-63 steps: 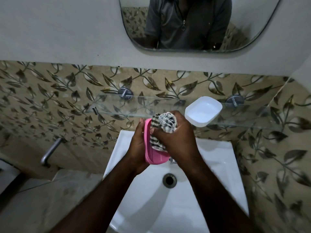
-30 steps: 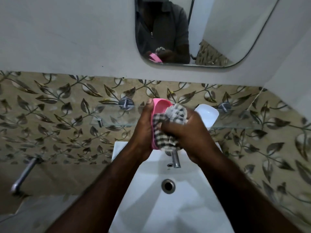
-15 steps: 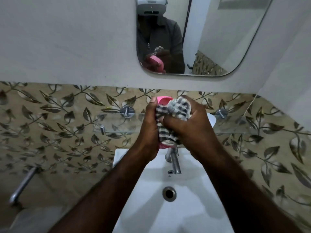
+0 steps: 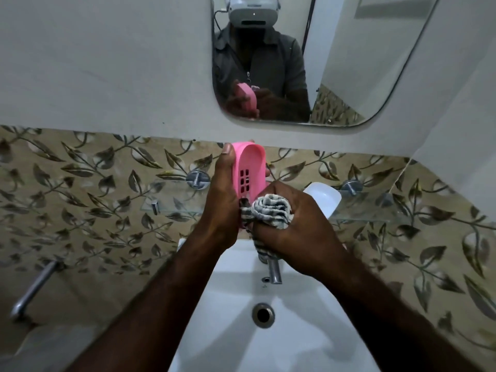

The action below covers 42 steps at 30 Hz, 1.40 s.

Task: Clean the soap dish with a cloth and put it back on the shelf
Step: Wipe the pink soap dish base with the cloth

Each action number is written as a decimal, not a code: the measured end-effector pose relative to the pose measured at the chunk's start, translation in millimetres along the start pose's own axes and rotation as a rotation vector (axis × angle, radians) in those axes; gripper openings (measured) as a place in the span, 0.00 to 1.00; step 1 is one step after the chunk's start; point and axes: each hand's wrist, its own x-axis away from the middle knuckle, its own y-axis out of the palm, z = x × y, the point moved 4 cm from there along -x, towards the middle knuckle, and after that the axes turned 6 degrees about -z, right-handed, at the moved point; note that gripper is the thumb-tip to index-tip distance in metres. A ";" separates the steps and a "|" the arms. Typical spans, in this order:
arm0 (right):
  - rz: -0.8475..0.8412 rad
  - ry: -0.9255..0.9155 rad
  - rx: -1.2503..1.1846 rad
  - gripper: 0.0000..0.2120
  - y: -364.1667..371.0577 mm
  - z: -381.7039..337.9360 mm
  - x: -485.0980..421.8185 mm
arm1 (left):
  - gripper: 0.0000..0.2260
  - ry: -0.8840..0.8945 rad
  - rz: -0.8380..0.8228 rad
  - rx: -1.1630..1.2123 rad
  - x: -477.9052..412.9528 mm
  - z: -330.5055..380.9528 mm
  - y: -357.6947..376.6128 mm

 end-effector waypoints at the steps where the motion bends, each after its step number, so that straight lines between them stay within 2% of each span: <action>1: 0.003 -0.051 0.077 0.10 -1.0 1.3 2.3 | 0.22 0.013 0.001 -0.014 -1.0 1.6 -0.1; 4: -0.024 -0.146 0.511 0.08 -10.9 12.2 2.2 | 0.26 -0.009 0.004 -0.051 -4.8 -2.0 1.4; 5: -0.007 -0.149 0.580 0.08 -14.3 15.0 0.3 | 0.27 -0.020 0.003 -0.057 -5.5 -4.4 3.3; 7: 0.032 -0.107 0.481 0.09 -16.6 18.2 -0.6 | 0.26 -0.027 0.008 -0.043 -6.8 -11.4 4.6; 10: 0.044 -0.020 -0.003 0.16 -11.3 14.4 0.9 | 0.22 0.011 0.024 -0.025 -8.7 -12.9 3.3; 11: 0.041 -0.033 -0.042 0.17 -9.7 14.5 2.8 | 0.22 0.016 0.024 -0.024 -8.8 -12.3 1.4; 13: 0.040 -0.081 0.092 0.15 -8.8 17.0 4.0 | 0.23 0.001 0.010 -0.042 -10.0 -9.4 -1.2; 16: 0.010 -0.102 0.531 0.11 -12.3 22.4 -2.3 | 0.27 -0.066 0.015 -0.105 -12.8 -12.6 -4.7; 17: 0.024 -0.084 0.547 0.11 -12.1 23.2 -4.4 | 0.26 -0.073 0.015 -0.116 -12.8 -14.7 -5.3; 18: 0.039 -0.053 0.490 0.11 -10.3 23.4 -6.0 | 0.25 -0.067 0.026 -0.118 -13.6 -16.8 -7.0; 21: 0.074 0.042 0.021 0.14 2.7 21.9 -4.8 | 0.23 -0.038 0.075 -0.112 -12.6 -16.9 -11.7; 22: 0.070 0.028 -0.039 0.17 5.5 22.6 -3.0 | 0.24 -0.030 0.080 -0.110 -12.7 -16.5 -14.1; 24: 0.053 -0.016 0.078 0.19 5.8 26.5 0.2 | 0.26 -0.043 0.079 -0.109 -12.2 -18.2 -19.5; 27: 0.007 -0.086 0.558 0.10 -0.1 32.9 -2.3 | 0.26 -0.118 0.079 -0.122 -9.0 -23.0 -21.8; 29: 0.014 -0.130 0.749 0.10 1.2 35.1 -3.9 | 0.26 -0.177 0.100 -0.123 -9.2 -26.6 -23.2; 31: 0.076 -0.148 0.782 0.09 4.6 32.5 -7.8 | 0.28 -0.258 0.104 -0.092 -12.0 -29.6 -24.2; 34: 0.216 -0.116 0.722 0.09 9.2 29.7 -12.7 | 0.37 -0.359 0.076 0.006 -14.9 -32.8 -26.3; 36: 0.189 -0.077 0.642 0.11 13.0 32.3 -11.3 | 0.33 -0.338 0.096 -0.007 -14.8 -33.5 -32.0; 38: 0.089 -0.046 0.563 0.13 18.4 33.1 -4.7 | 0.29 -0.312 0.121 -0.029 -13.9 -35.6 -38.5; 40: 0.032 -0.041 0.587 0.10 17.7 34.5 -2.7 | 0.31 -0.315 0.114 -0.001 -11.7 -39.6 -39.7; 42: 0.070 -0.063 0.666 0.10 14.4 33.2 -10.7 | 0.33 -0.348 0.075 0.051 -9.6 -41.8 -35.9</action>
